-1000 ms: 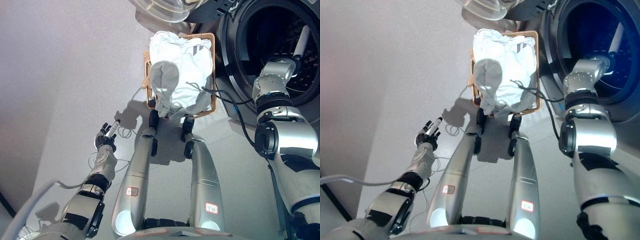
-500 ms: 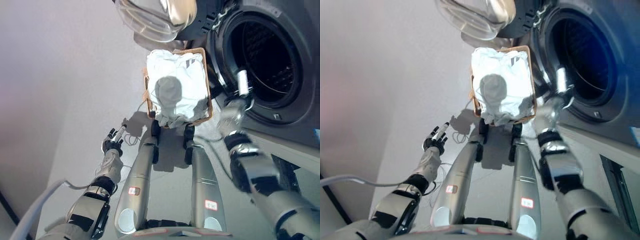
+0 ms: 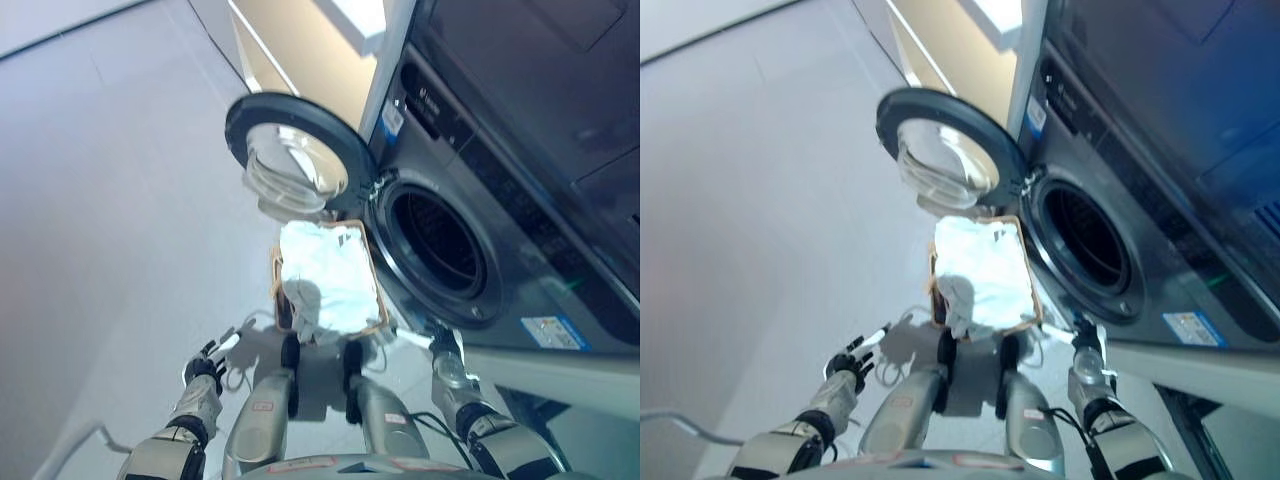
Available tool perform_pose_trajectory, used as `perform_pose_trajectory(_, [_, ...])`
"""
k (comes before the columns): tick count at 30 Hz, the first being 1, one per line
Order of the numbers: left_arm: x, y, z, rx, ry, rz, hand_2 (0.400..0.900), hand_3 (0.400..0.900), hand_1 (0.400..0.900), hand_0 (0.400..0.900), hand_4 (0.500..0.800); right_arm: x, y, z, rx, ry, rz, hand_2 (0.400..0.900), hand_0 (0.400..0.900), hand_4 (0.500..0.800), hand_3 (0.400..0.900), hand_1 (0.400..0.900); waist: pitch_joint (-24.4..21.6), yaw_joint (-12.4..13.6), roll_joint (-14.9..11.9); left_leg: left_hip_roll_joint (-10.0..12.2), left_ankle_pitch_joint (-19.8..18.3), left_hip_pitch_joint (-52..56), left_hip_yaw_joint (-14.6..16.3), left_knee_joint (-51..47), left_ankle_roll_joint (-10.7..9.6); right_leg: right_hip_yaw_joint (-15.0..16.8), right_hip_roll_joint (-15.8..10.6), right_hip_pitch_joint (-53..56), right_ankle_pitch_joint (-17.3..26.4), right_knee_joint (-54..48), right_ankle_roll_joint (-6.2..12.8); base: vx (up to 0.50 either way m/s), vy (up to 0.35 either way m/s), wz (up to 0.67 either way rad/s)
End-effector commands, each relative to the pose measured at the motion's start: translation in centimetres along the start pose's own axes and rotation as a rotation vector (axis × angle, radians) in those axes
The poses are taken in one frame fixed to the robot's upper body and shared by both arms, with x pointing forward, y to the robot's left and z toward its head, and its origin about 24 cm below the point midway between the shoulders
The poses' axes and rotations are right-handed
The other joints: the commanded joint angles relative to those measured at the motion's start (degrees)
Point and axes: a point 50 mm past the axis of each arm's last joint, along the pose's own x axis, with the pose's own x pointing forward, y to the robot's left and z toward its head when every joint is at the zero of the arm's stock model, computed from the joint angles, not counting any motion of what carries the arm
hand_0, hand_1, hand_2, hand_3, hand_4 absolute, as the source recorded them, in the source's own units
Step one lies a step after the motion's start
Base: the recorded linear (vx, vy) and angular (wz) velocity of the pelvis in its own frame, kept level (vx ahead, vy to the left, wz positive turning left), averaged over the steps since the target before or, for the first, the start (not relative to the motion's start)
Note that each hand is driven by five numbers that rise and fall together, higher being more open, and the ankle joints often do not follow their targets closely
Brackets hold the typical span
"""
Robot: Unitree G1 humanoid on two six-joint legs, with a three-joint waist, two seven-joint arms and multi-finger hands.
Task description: Put the clothes in the basket into the washing machine.
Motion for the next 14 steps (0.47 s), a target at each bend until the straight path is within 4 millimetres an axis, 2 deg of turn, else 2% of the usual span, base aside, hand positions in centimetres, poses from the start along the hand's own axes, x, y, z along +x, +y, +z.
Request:
perform_pose_trajectory(1, [0.0, 0.9, -1.0, 0.137, 0.033, 0.002, 0.9, 0.9, 0.9, 0.9, 0.8, 0.6, -2.9, -0.5, -0.084, 0.026, -0.049, 0.9, 0.9, 0.8, 0.9, 0.9, -2.1, 0.2, 2.3, -1.2, -2.3, 5.7, -1.4, -6.6, -2.8, 0.6, 1.3, 2.7, -4.4, 1.4, 2.16, 0.08, -0.002, -0.04])
perform_pose_trajectory(3, [-0.3, 1.6, -2.5, 0.159, 0.086, 0.008, 0.9, 0.9, 0.9, 0.9, 0.8, 0.1, -3.3, -3.0, -0.104, 0.121, -0.045, 0.9, 0.9, 0.8, 0.9, 0.9, -3.6, 0.1, 2.4, -0.6, -1.8, 8.8, -1.1, -9.4, -2.6, 0.7, 1.4, 5.6, -3.9, -1.0, 2.09, 0.09, -0.012, -0.05])
perform_pose_trajectory(7, [-0.9, 2.8, -4.8, 0.203, 0.177, 0.018, 0.9, 0.9, 0.9, 0.9, 0.8, -0.8, -3.9, -6.1, -0.053, 0.246, -0.058, 0.9, 0.9, 0.8, 0.9, 0.9, -5.6, -0.4, 2.7, 0.0, -1.0, 13.0, -1.0, -13.0, -2.5, 0.7, 1.8, 8.8, -4.1, -2.2, 2.03, 0.07, -0.017, -0.01])
perform_pose_trajectory(11, [-1.5, 3.6, -6.6, 0.196, 0.238, 0.042, 0.9, 0.9, 0.9, 0.9, 0.8, -1.6, -3.8, -8.0, -0.061, 0.308, -0.039, 0.9, 0.9, 0.8, 0.9, 0.9, -7.8, -0.5, 2.7, 0.0, -1.9, 15.6, -0.9, -13.5, -2.4, 0.4, 1.9, 12.3, -4.2, -4.4, 2.09, 0.09, -0.022, 0.02])
perform_pose_trajectory(14, [-1.6, 3.5, -6.9, 0.213, 0.243, 0.024, 0.9, 0.9, 0.9, 0.9, 0.8, -1.6, -3.9, -8.2, -0.077, 0.311, -0.032, 0.9, 0.9, 0.8, 0.9, 0.9, -8.2, -0.7, 2.8, 0.2, -2.3, 16.6, -0.6, -13.5, -2.5, 0.3, 1.9, 13.5, -4.4, -5.0, 2.04, 0.03, -0.017, 0.0])
